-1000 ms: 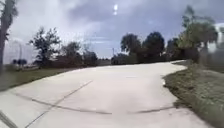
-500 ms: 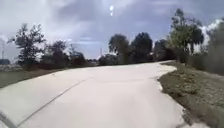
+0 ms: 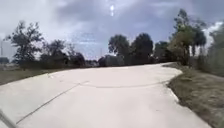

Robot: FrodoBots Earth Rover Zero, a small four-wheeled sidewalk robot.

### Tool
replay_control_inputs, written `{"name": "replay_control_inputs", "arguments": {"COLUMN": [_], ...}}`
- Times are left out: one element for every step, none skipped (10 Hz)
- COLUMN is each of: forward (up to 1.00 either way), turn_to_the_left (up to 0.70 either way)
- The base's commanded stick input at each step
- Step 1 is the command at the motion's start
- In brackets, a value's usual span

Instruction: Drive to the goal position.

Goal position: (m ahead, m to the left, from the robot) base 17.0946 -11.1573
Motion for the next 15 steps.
{"name": "replay_control_inputs", "arguments": {"forward": [0.85, 0.85, 0.85, 0.85, 0.85, 0.85, 0.85, 0.85, 0.85, 0.85, 0.85, 0.85, 0.85, 0.85, 0.85], "turn_to_the_left": [0.0, -0.07, -0.29, -0.34, -0.34, -0.34, -0.34, -0.34, -0.34, -0.34, -0.34, -0.34, -0.34, -0.2, -0.01]}}
